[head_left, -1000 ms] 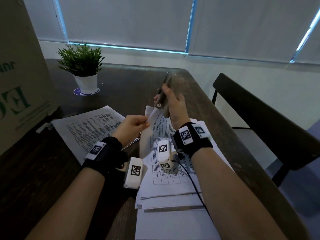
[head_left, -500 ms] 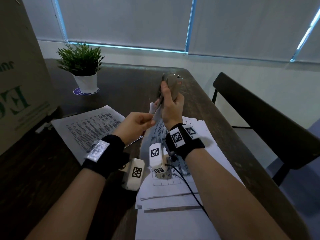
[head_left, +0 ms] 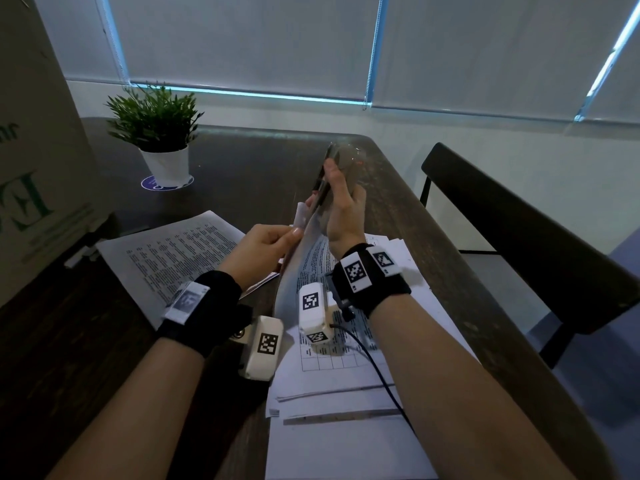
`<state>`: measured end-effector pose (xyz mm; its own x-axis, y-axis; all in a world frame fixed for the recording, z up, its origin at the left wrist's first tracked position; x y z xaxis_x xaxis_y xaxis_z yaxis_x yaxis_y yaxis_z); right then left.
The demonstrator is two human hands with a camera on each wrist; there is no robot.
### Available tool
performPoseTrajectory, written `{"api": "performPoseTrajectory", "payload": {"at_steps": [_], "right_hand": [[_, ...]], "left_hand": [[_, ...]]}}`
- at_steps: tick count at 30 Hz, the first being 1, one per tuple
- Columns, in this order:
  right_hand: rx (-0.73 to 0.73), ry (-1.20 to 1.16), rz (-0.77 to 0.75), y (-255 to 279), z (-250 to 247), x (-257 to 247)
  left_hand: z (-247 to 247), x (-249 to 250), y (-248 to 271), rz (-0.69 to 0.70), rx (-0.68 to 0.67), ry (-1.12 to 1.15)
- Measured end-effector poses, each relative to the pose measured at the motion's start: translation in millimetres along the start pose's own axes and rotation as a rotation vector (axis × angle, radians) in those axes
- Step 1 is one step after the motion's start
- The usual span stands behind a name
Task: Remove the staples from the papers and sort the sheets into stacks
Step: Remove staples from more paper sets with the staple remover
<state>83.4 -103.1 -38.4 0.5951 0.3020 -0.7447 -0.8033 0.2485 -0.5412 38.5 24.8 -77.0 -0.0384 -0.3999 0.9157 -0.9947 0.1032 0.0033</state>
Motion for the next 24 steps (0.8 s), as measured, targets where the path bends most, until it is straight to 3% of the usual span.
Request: {"api": "performPoseTrajectory", "payload": {"at_steps": [5,8,12,17,21,24], "right_hand": [[0.096,-0.150,0.060,-12,-14,-9],[0.182,-0.117,0.153,-16,-30,-3],[0.176,-0.099,0.251,-16,-37,3],[0.153,-0.217,0.251,-19,-31,0],[0.240,-0.435,0.257,-23,-33,2],[0.305,-0.374,0.217,-29,-49,4]], "left_hand": [[4,-1,2,0.004,-0.040,-0.083],[7,4,3,0.033,-0.067,-0.114],[8,4,2,0.056,-0.066,-0.179],[10,7,3,0.074,-0.074,-0.189],[10,8,5,0.071,-0.061,-0.206],[12,7,6,0.052,-0.093,-0.218]]}}
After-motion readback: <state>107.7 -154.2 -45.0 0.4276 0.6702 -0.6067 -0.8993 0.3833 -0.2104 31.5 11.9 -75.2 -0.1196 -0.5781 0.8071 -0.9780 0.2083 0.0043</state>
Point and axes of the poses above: each hand's wrist, its own y-axis away from the middle knuckle, its own z-axis out of the palm, x = y × z, the point moved 8 cm from there along -y, towards the middle knuckle, and after that the axes turned 13 degrees about -z, right-handed, at the moved point
